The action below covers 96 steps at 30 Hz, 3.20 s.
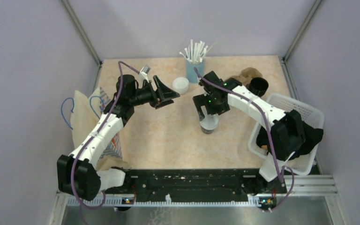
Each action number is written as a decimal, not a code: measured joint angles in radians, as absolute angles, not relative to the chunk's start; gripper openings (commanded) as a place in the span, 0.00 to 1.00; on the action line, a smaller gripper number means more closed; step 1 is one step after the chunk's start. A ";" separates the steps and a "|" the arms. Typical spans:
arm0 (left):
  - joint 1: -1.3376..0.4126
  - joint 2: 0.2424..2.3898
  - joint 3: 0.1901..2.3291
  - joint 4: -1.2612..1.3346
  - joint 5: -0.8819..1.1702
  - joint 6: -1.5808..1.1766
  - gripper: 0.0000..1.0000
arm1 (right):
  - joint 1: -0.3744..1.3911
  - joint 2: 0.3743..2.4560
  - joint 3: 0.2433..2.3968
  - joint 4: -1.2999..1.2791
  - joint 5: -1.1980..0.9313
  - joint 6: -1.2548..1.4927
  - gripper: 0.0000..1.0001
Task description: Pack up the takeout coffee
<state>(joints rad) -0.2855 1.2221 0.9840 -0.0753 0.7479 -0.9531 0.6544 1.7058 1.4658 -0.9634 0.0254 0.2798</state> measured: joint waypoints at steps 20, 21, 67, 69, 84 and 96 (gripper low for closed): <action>-0.560 1.757 1.251 -0.196 0.731 -0.593 0.80 | 0.266 1.455 1.151 -0.774 -0.454 0.353 0.76; -0.562 1.777 1.258 -0.203 0.729 -0.583 0.79 | 0.266 1.455 1.124 -0.754 -0.474 0.363 0.73; -0.556 1.929 1.296 -0.176 0.818 -0.586 0.49 | 0.266 1.517 1.014 -0.556 -0.586 0.413 0.50; -0.556 1.929 1.296 -0.176 0.818 -0.593 0.47 | 0.266 1.518 1.013 -0.545 -0.587 0.413 0.52; -0.554 1.929 1.243 -0.096 0.836 -0.597 0.52 | 0.174 1.537 0.850 -0.351 -0.796 0.431 0.59; -0.554 1.926 1.282 -0.166 0.833 -0.561 0.83 | 0.174 1.552 0.851 -0.322 -0.826 0.439 0.59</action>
<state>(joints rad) -0.5541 1.9259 1.2816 -0.1661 0.8330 -0.5613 0.1741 1.5524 0.8509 -0.3222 -0.8257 0.4393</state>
